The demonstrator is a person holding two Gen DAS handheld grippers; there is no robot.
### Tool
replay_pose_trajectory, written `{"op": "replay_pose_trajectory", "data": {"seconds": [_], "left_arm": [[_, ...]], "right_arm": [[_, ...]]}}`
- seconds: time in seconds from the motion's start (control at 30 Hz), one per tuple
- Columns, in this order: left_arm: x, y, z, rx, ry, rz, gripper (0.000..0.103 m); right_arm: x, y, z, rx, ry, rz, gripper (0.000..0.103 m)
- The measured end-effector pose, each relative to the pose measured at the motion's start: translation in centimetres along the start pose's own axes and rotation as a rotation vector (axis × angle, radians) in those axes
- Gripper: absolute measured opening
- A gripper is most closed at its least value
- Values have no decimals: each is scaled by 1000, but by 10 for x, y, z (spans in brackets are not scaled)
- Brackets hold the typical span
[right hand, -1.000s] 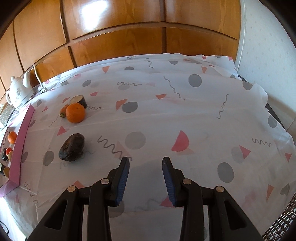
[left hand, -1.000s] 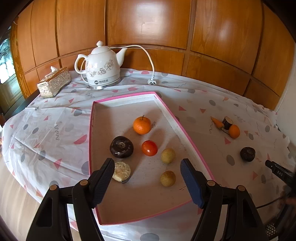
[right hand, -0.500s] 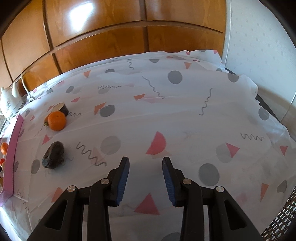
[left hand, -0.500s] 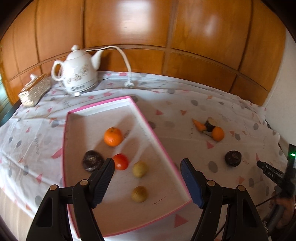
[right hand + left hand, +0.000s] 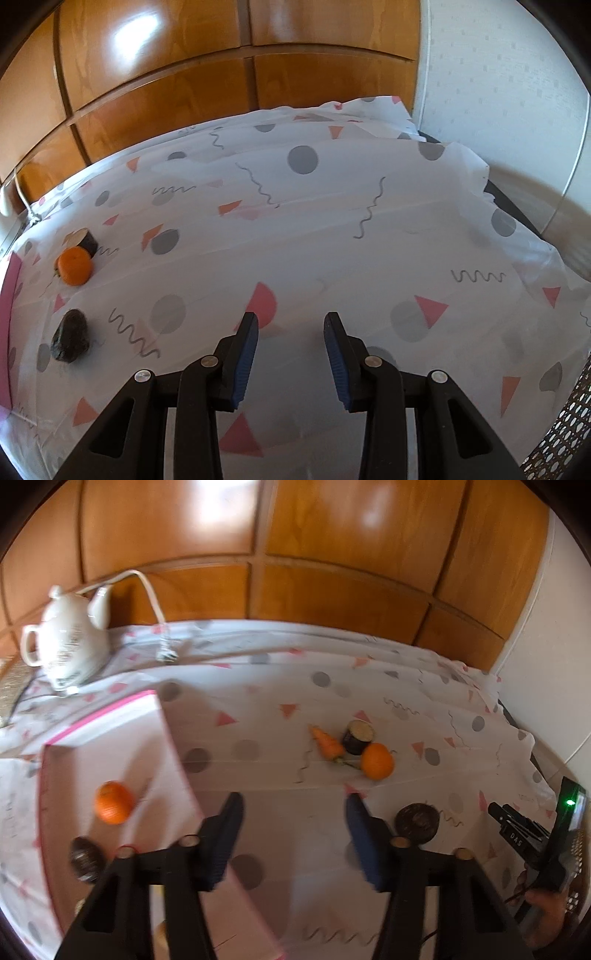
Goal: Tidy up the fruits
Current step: 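Reach the left gripper to the orange carrot and close on it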
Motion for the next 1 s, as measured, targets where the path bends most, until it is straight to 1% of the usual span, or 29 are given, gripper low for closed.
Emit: {"op": "replay_pose_trajectory", "data": {"seconds": [0.03,0.07,0.23,0.33,0.43,0.5,0.6,0.67,0.7,0.77,0.93,1.0], "left_arm": [[-1,-5,7,8,11,4,44],[-3,-9,13,16,20,7,43],[-8,-21,47,39,71,-24,40],[-11,-26,66,46,98,-50,40],[-13,-30,81,37,111,-46,39],[-14,-32,93,35,128,-50,36],[-17,-33,106,37,141,-61,35],[-17,-32,114,23,147,-56,35],[-16,-32,118,22,157,-63,32],[-15,-32,123,37,173,-83,30],[-15,-40,133,50,173,-70,30],[-16,-41,135,47,160,-65,25]], "right_arm": [[-1,-1,1,8,-3,0,37],[-1,-3,2,16,-5,0,37],[-1,-10,10,47,-16,20,38],[-3,-10,13,55,-25,25,41],[-3,-9,15,56,-41,21,45],[-4,-9,16,48,-44,22,50],[-4,-7,16,34,-48,17,55],[-4,-6,17,37,-49,10,56],[-4,-5,17,38,-50,9,56],[-4,-5,17,36,-53,11,56],[-4,-6,18,34,-58,13,56],[-4,-5,18,34,-59,14,56]]}}
Point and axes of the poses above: each gripper's, at about its wrist camera, not at the fingertips, and z roughly the way its jaws point, y to its left, x to its underside, the point moved 9 cm from there along z, roughly the way its jaws point, and after that the axes turned 5 degrees about -y, right-handed, at the moved point
